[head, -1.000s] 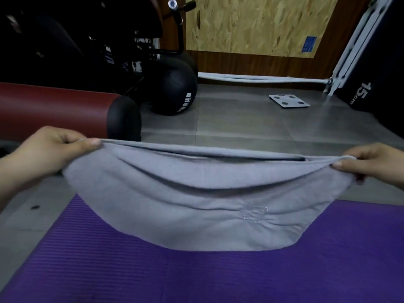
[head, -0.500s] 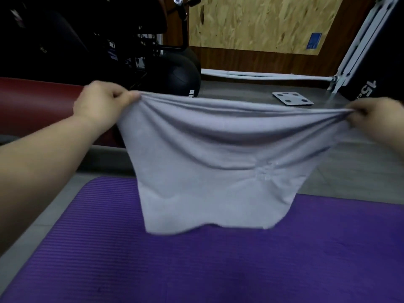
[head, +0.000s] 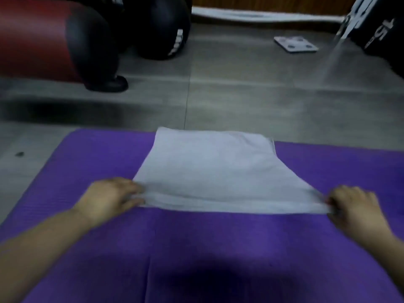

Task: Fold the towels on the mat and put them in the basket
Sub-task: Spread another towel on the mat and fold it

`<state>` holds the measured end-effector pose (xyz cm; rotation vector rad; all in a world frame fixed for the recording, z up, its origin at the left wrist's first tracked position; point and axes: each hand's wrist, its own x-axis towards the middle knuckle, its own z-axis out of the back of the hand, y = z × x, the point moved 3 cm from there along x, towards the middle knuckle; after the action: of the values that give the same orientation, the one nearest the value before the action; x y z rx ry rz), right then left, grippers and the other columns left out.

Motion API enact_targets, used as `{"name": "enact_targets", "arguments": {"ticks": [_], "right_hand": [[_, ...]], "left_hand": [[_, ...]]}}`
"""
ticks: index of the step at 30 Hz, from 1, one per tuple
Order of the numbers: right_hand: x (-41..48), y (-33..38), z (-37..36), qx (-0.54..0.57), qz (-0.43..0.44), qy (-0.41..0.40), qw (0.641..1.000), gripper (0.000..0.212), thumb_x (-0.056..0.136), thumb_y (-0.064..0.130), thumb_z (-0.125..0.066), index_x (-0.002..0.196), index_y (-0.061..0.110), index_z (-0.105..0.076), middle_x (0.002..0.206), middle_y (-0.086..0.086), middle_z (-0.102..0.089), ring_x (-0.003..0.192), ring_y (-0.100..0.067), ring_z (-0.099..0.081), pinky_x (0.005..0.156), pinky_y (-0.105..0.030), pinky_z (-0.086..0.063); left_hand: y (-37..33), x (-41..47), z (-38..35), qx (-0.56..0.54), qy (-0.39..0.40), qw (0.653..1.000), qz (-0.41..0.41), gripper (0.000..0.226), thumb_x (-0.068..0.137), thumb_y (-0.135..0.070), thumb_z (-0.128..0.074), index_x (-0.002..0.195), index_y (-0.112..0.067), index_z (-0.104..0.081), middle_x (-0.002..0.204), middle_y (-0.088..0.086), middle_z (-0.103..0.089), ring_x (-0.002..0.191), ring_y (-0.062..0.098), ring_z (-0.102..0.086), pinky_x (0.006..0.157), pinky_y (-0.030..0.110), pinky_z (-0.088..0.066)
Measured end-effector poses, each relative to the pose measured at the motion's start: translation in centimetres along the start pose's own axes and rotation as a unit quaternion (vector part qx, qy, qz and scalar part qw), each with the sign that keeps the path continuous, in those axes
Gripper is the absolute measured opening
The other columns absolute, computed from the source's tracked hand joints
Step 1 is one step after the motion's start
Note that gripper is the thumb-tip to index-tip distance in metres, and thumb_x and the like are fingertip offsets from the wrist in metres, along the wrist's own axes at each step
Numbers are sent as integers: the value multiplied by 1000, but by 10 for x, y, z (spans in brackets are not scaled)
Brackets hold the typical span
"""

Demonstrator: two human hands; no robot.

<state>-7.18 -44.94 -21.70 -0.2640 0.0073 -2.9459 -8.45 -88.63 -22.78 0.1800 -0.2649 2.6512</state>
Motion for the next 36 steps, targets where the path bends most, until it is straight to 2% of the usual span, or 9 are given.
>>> {"name": "enact_targets", "arguments": {"ticks": [4, 8, 10, 15, 19, 22, 26, 31, 36], "right_hand": [[-69, 12, -86, -25, 40, 147, 988, 30, 55, 23, -31, 84, 23, -40, 59, -5, -66, 44, -24, -61, 41, -24, -44], [-119, 3, -118, -20, -21, 265, 964, 36, 53, 28, -37, 88, 25, -42, 68, -4, -71, 49, -22, -66, 40, -30, -49], [-129, -1, -126, 18, -80, 305, 949, 41, 45, 34, -48, 85, 25, -42, 67, -4, -70, 51, -23, -66, 41, -32, -50], [-127, -11, -124, 269, -290, 202, 896, 13, 63, 25, -64, 55, 33, -59, 66, -7, -60, 60, -8, -56, 55, -11, -36], [-131, -11, -131, 349, -465, 150, 800, 40, 76, -2, -69, 112, -6, -52, 105, -24, -58, 91, -33, -57, 60, -24, -43], [-130, -11, -135, 336, -492, 177, 783, 48, 79, -4, -65, 121, -12, -44, 109, -29, -56, 92, -30, -51, 75, -33, -38], [-127, -12, -134, 350, -514, 172, 764, 50, 78, -3, -66, 121, -11, -43, 99, -20, -51, 88, -28, -48, 74, -37, -39], [-131, -13, -136, 374, -523, 133, 754, 49, 77, -5, -65, 121, -8, -44, 96, -13, -49, 102, -35, -55, 82, -35, -40], [-135, -9, -136, 439, -508, 110, 733, 13, 79, -4, -62, 81, 5, -54, 73, -9, -55, 70, -23, -52, 61, -23, -39]], "left_hand": [[-22, -59, -87, 45, 249, 962, -98, 19, 67, -41, -46, 69, -29, -61, 57, -11, -67, 44, 2, -61, 40, 14, -43], [-30, -103, -126, -12, 405, 913, -57, 39, 69, -53, -35, 84, -31, -64, 79, -14, -68, 71, -4, -64, 62, 11, -49], [-42, -103, -130, -58, 355, 931, -64, 56, 73, -61, -29, 100, -28, -65, 102, -12, -66, 95, 3, -62, 83, 18, -47], [-43, -81, -124, -26, 313, 949, -26, 52, 69, -49, -39, 111, -21, -51, 111, 3, -63, 100, 13, -51, 90, 21, -31], [-36, -74, -130, 65, 376, 922, -61, 90, 38, -64, -63, 116, -23, -45, 110, 4, -68, 108, 15, -42, 87, 23, -47], [-46, -58, -116, 86, 362, 926, -67, 79, 79, -57, -52, 143, -23, -21, 152, 7, -24, 140, 22, -15, 108, 21, -27], [-58, -26, -120, 31, 394, 917, -61, 78, 86, -64, -26, 141, -30, 18, 141, -14, 28, 143, 7, 5, 105, 13, 1], [-95, 35, -137, 33, 383, 917, -108, 69, 95, -49, -30, 144, -30, 14, 150, -10, 22, 143, 8, 6, 109, 16, 1], [-121, 61, -161, 135, 424, 884, -143, 51, 100, -37, -17, 147, -27, 0, 156, -1, 8, 144, 14, 1, 115, 28, -6]]}}
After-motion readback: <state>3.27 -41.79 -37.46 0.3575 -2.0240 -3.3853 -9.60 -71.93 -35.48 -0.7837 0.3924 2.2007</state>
